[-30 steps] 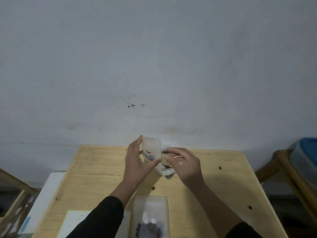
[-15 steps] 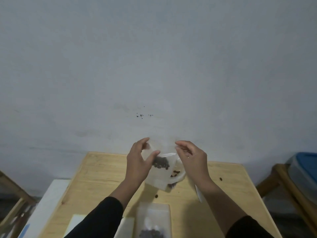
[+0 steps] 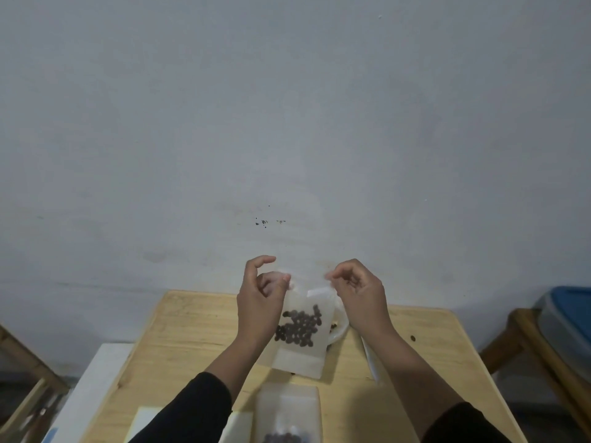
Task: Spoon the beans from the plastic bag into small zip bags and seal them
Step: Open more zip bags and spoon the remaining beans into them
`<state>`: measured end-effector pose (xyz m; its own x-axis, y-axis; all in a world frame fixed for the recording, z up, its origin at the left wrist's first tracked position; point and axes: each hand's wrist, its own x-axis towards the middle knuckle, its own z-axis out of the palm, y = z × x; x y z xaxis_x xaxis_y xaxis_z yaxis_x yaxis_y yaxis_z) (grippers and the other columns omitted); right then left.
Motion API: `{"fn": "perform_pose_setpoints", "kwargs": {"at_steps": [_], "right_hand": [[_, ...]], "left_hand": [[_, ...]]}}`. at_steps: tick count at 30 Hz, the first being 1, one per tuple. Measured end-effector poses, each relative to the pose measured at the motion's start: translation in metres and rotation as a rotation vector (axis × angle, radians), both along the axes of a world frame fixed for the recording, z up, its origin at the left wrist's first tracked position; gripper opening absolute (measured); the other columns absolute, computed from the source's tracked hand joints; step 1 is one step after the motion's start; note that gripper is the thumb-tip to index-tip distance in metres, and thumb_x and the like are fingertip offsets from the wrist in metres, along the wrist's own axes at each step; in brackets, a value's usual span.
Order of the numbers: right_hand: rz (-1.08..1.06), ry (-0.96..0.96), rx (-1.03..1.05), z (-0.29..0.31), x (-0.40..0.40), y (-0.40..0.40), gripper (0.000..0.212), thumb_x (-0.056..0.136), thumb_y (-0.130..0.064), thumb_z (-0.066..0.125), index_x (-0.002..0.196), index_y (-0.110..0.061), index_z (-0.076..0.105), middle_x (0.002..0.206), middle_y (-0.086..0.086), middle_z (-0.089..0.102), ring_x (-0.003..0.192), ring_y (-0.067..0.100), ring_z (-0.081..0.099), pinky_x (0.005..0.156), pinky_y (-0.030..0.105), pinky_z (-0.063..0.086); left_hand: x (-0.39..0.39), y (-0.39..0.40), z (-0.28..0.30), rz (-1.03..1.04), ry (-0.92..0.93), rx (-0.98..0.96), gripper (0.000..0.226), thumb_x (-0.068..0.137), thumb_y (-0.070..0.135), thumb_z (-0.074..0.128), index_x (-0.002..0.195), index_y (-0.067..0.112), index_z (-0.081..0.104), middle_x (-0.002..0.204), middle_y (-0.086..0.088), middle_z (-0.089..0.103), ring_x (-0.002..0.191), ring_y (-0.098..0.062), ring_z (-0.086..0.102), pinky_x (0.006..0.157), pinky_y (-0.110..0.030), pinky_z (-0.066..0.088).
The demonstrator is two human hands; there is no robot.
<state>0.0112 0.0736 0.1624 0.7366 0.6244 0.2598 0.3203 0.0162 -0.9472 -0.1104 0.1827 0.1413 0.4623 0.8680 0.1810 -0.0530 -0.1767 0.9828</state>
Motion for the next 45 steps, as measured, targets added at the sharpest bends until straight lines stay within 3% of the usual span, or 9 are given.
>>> {"fn": "perform_pose_setpoints", "kwargs": {"at_steps": [4, 10, 14, 20, 29, 34, 37, 41, 45], "right_hand": [[0.052, 0.048, -0.053, 0.001, -0.001, -0.002, 0.012, 0.084, -0.009, 0.065, 0.084, -0.017, 0.073, 0.085, -0.008, 0.072, 0.083, 0.004, 0.065, 0.075, 0.016, 0.051], [0.029, 0.07, -0.066, 0.001, 0.003, -0.005, 0.008, 0.082, -0.014, 0.069, 0.084, -0.02, 0.075, 0.084, -0.008, 0.072, 0.08, 0.007, 0.065, 0.073, 0.019, 0.052], [0.032, 0.063, -0.053, 0.001, 0.006, -0.003, 0.007, 0.08, -0.015, 0.071, 0.081, -0.022, 0.074, 0.083, -0.004, 0.072, 0.081, 0.017, 0.065, 0.075, 0.025, 0.054], [0.023, 0.079, -0.009, 0.0, 0.008, -0.001, 0.011, 0.078, -0.011, 0.073, 0.077, -0.022, 0.073, 0.078, -0.01, 0.072, 0.075, 0.004, 0.063, 0.069, 0.014, 0.05], [0.018, 0.102, -0.048, -0.007, 0.008, 0.002, 0.011, 0.079, -0.014, 0.072, 0.078, -0.025, 0.072, 0.08, -0.013, 0.071, 0.078, 0.003, 0.063, 0.07, 0.013, 0.048], [0.057, 0.108, -0.088, -0.009, 0.003, 0.003, 0.005, 0.078, -0.018, 0.074, 0.08, -0.022, 0.073, 0.082, -0.015, 0.071, 0.08, -0.003, 0.063, 0.075, 0.011, 0.046], [0.067, 0.107, -0.098, -0.011, 0.001, 0.006, 0.005, 0.077, -0.017, 0.075, 0.077, -0.021, 0.072, 0.082, -0.01, 0.072, 0.084, 0.003, 0.065, 0.078, 0.016, 0.048], [0.02, 0.089, -0.099, -0.016, -0.002, 0.009, 0.007, 0.075, -0.014, 0.075, 0.072, -0.02, 0.071, 0.079, -0.009, 0.071, 0.082, 0.004, 0.064, 0.069, 0.009, 0.045], [0.054, 0.107, -0.1, -0.017, -0.003, 0.009, 0.005, 0.079, -0.018, 0.073, 0.082, -0.021, 0.072, 0.086, -0.012, 0.071, 0.087, -0.002, 0.063, 0.079, 0.015, 0.044]], "left_hand": [[0.002, -0.003, 0.0, 0.008, 0.013, 0.051, 0.017, 0.09, 0.016, 0.06, 0.09, 0.033, 0.063, 0.077, 0.004, 0.069, 0.072, -0.009, 0.062, 0.075, -0.036, 0.053], [0.0, 0.004, 0.001, -0.117, 0.076, 0.005, 0.02, 0.09, 0.014, 0.061, 0.087, 0.031, 0.07, 0.083, 0.011, 0.071, 0.076, -0.008, 0.065, 0.076, -0.03, 0.051], [0.0, 0.006, 0.005, -0.161, 0.046, -0.031, 0.022, 0.089, 0.011, 0.061, 0.084, 0.029, 0.071, 0.085, 0.011, 0.071, 0.076, -0.007, 0.064, 0.073, -0.029, 0.053], [0.002, 0.009, 0.004, -0.136, 0.049, -0.017, 0.018, 0.087, 0.01, 0.064, 0.08, 0.026, 0.071, 0.08, 0.01, 0.071, 0.074, -0.006, 0.064, 0.071, -0.024, 0.05], [0.006, 0.003, 0.001, -0.086, 0.104, 0.077, 0.018, 0.087, 0.014, 0.064, 0.082, 0.03, 0.07, 0.077, 0.011, 0.071, 0.076, -0.01, 0.066, 0.073, -0.025, 0.052], [0.007, -0.003, 0.004, -0.135, 0.142, 0.095, 0.011, 0.081, 0.022, 0.073, 0.08, 0.032, 0.069, 0.081, 0.015, 0.07, 0.074, -0.003, 0.064, 0.067, -0.013, 0.047], [0.009, -0.005, 0.005, -0.151, 0.145, 0.085, 0.009, 0.08, 0.02, 0.074, 0.079, 0.027, 0.068, 0.074, 0.017, 0.069, 0.063, 0.005, 0.059, 0.06, -0.007, 0.041], [0.008, -0.007, 0.003, -0.141, 0.176, 0.113, 0.012, 0.081, 0.02, 0.072, 0.075, 0.028, 0.065, 0.07, 0.02, 0.066, 0.058, 0.006, 0.054, 0.056, -0.008, 0.038], [0.008, -0.008, 0.001, -0.109, 0.149, 0.084, 0.009, 0.082, 0.019, 0.071, 0.078, 0.024, 0.065, 0.068, 0.018, 0.063, 0.053, 0.007, 0.05, 0.055, -0.007, 0.036]]}}
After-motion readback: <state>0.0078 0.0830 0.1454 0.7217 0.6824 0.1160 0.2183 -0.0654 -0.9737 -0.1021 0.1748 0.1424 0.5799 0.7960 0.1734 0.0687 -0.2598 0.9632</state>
